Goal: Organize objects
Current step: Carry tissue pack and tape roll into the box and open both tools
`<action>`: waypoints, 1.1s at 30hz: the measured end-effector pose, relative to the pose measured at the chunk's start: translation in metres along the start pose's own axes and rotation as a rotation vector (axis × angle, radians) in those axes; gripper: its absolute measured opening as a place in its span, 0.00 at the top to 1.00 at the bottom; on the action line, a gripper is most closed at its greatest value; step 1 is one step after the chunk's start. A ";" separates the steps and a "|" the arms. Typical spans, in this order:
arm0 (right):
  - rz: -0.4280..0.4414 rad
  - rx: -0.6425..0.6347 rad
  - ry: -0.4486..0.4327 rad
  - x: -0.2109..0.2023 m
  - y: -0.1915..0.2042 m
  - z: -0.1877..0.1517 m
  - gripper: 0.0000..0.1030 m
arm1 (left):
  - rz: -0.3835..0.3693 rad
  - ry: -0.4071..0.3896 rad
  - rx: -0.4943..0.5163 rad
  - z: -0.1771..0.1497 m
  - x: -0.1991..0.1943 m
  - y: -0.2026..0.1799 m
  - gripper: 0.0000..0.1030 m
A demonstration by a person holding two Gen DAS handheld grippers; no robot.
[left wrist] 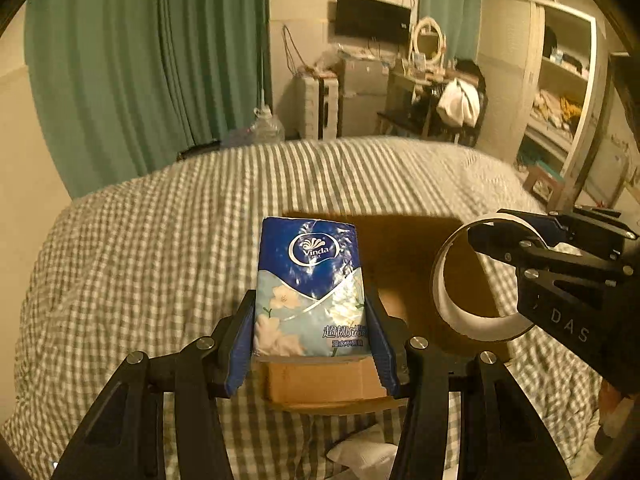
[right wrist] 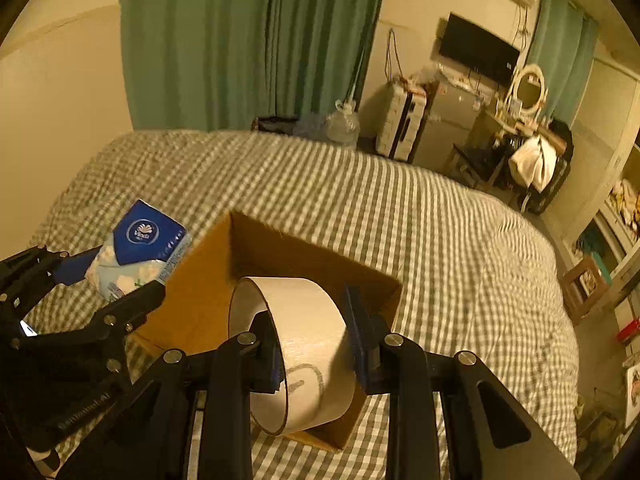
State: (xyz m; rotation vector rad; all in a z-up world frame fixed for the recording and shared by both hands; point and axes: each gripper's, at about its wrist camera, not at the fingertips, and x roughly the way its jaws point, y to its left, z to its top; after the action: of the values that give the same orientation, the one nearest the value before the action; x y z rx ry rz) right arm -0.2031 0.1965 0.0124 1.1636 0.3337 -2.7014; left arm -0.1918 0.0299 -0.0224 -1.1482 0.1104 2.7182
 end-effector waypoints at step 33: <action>0.051 0.203 -0.111 -0.149 -0.032 0.019 0.33 | 0.066 -0.136 -0.034 0.026 -0.167 0.025 0.03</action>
State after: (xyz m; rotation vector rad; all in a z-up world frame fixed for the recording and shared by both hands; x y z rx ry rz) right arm -0.1231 0.2339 0.1382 1.0487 0.0137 -2.7917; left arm -0.1010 -0.0147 0.1149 -0.9816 0.0845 2.8569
